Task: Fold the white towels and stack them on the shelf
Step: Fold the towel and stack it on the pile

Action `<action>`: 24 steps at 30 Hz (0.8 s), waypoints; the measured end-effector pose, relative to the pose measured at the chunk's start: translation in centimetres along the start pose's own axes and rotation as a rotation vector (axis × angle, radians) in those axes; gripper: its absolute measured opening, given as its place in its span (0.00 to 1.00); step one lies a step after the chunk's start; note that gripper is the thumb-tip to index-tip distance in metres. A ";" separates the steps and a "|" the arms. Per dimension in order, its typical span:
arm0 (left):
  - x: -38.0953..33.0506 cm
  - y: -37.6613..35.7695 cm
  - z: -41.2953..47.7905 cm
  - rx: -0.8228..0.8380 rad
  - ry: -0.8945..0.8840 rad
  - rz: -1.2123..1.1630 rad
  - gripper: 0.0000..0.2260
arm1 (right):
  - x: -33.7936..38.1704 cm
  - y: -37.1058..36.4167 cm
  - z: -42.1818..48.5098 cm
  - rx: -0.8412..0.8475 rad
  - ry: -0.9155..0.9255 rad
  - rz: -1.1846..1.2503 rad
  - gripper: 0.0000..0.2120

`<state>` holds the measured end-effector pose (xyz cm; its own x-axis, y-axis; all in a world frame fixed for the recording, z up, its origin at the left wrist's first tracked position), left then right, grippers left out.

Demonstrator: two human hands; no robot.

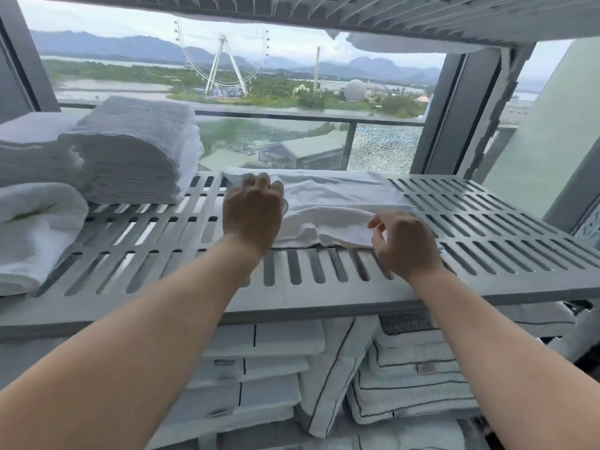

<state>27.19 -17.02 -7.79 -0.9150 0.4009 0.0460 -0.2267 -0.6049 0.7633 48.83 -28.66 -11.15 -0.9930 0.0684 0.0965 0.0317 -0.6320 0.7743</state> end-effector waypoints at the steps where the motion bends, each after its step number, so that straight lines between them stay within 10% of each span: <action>1: -1.0 -0.5 0.1 0.039 0.013 0.032 0.16 | -1.7 0.4 -0.6 0.036 -0.017 -0.022 0.09; 8: -4.0 -3.7 -0.1 0.180 0.142 0.190 0.10 | -8.2 0.1 -2.3 0.305 -0.001 0.056 0.18; 24: -8.1 -1.0 -0.3 -0.090 0.339 -0.175 0.05 | -12.4 0.2 -0.8 0.010 -0.078 0.263 0.07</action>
<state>34.72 -19.89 -9.16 -0.9149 0.2624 -0.3067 -0.4036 -0.6116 0.6805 61.07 -30.30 -12.70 -0.9387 -0.0373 0.3427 0.2888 -0.6281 0.7226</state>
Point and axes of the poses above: each hand's wrist, its own z-axis towards the middle knuckle, its own y-axis out of the back of the hand, x = y × z, the point moved 6 cm from there along z, towards the middle knuckle, and after that the axes turned 9 degrees about y, right-handed, at the moved point
